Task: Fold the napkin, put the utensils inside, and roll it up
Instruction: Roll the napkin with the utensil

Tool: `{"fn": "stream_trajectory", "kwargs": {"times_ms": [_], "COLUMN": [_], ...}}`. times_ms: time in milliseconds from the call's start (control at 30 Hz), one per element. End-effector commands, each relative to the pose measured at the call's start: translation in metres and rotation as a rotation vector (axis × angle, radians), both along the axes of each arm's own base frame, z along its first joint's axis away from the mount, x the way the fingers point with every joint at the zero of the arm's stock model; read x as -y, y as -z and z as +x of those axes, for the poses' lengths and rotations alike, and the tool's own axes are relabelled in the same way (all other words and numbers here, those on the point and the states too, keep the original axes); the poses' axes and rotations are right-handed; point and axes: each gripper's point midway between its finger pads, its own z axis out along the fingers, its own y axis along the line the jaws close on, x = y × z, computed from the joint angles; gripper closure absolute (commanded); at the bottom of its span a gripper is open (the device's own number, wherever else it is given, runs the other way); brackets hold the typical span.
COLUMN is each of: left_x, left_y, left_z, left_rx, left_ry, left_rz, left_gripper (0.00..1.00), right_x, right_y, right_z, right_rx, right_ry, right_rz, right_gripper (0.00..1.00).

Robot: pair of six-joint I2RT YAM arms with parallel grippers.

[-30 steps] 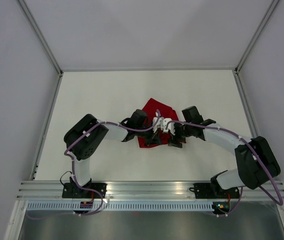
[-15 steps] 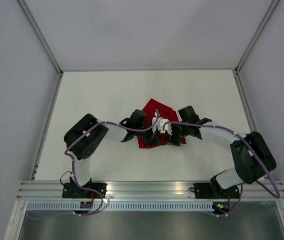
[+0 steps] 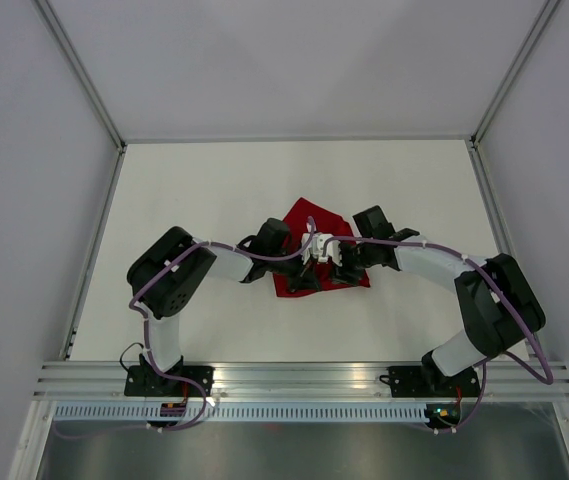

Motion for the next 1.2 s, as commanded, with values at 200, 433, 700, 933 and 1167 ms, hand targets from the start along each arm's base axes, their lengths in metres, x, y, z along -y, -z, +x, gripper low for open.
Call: {"fn": "stream_trajectory", "kwargs": {"times_ms": [200, 433, 700, 933, 1167], "left_x": [-0.026, -0.027, -0.027, -0.027, -0.028], "left_y": [0.033, 0.036, 0.037, 0.038, 0.038], "left_z": [-0.029, -0.032, -0.032, -0.032, -0.031], "left_rx": [-0.065, -0.063, -0.067, -0.068, -0.068], "left_ry": [0.004, 0.004, 0.005, 0.006, 0.004], "left_rz": [0.104, 0.098, 0.1, 0.104, 0.106], "left_gripper": [0.98, 0.98, 0.98, 0.98, 0.98], "right_x": [-0.006, 0.002, 0.003, 0.016, 0.024], "right_y": [0.023, 0.031, 0.02, 0.015, 0.014], "right_z": [-0.028, -0.042, -0.036, -0.024, -0.025], "right_rx": [-0.071, -0.091, -0.074, -0.1, -0.111], "right_ry": [-0.065, -0.057, -0.021, 0.025, 0.039], "right_rz": [-0.081, -0.096, -0.062, -0.026, -0.002], "right_gripper": [0.4, 0.4, 0.4, 0.4, 0.39]}}
